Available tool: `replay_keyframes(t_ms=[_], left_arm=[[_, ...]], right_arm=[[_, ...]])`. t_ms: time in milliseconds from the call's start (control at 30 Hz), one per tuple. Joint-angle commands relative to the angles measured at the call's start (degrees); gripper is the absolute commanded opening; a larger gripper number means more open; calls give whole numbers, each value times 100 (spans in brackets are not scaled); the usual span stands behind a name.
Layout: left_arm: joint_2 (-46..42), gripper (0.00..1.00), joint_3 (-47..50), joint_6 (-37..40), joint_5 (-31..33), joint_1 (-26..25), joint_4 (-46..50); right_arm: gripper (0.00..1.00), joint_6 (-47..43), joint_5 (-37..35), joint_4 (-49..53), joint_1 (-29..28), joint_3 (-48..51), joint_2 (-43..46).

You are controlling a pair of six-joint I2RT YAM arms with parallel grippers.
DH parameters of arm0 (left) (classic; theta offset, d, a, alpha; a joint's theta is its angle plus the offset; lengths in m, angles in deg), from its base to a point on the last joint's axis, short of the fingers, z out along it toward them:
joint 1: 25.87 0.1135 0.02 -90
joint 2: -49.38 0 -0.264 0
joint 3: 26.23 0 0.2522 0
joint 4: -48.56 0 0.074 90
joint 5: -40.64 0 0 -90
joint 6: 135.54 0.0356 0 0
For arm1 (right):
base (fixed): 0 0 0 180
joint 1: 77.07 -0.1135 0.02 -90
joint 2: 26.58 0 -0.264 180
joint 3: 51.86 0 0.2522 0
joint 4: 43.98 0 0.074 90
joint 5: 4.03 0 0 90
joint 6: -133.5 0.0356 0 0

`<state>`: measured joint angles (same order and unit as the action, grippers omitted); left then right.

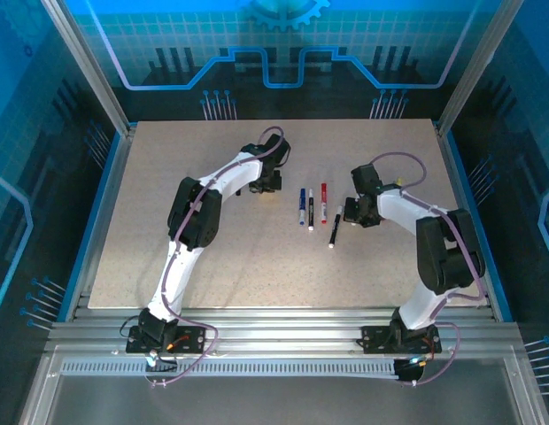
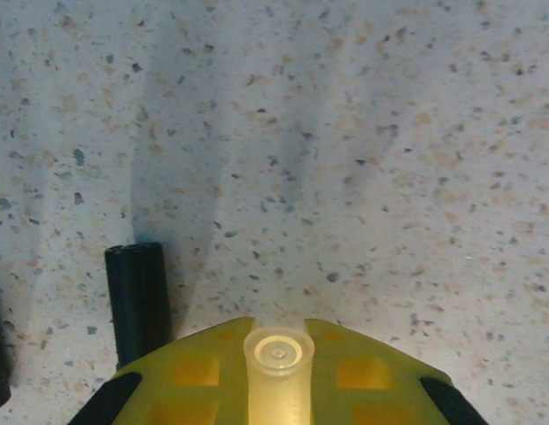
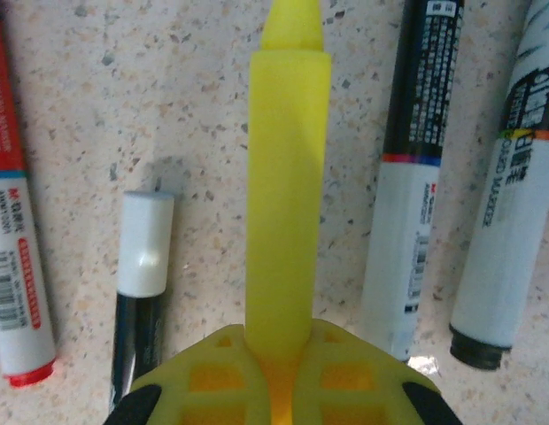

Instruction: Open the pen caps

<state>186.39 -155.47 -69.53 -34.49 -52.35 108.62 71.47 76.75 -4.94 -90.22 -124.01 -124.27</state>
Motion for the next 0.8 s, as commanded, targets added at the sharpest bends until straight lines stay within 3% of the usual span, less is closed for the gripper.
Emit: replay_keyframes(t_ms=[0, 433, 767], left_arm=[[122, 6, -62, 50, 176, 46, 182], [280, 25, -193, 69, 250, 46, 299], [252, 26, -318, 101, 274, 46, 399]], right_arm=[[2, -30, -240, 252, 59, -215, -194], [34, 86, -431, 442, 53, -379, -373], [35, 86, -472, 478, 58, -403, -313]])
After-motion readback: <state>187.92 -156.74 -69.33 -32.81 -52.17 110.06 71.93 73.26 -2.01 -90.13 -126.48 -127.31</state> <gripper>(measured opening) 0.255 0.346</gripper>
